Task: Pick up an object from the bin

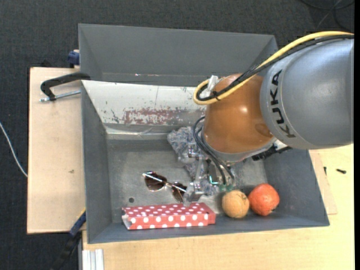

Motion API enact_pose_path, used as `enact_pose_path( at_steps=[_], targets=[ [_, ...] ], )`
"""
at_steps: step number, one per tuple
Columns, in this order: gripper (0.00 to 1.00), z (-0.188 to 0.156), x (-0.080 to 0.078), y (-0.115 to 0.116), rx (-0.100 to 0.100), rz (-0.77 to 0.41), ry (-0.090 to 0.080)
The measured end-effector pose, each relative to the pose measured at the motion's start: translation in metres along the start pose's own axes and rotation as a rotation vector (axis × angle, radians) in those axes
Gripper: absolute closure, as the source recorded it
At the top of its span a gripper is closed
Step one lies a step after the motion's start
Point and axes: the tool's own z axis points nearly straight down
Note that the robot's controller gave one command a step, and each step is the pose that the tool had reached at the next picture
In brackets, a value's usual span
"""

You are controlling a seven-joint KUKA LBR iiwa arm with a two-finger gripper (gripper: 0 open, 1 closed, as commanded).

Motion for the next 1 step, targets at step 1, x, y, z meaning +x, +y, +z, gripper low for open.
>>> enact_pose_path(
  at_steps=[1],
  targets=[
    [0.00, -0.0040, -0.0020, -0.0005, -0.001, 0.002, -0.008]
  ],
)
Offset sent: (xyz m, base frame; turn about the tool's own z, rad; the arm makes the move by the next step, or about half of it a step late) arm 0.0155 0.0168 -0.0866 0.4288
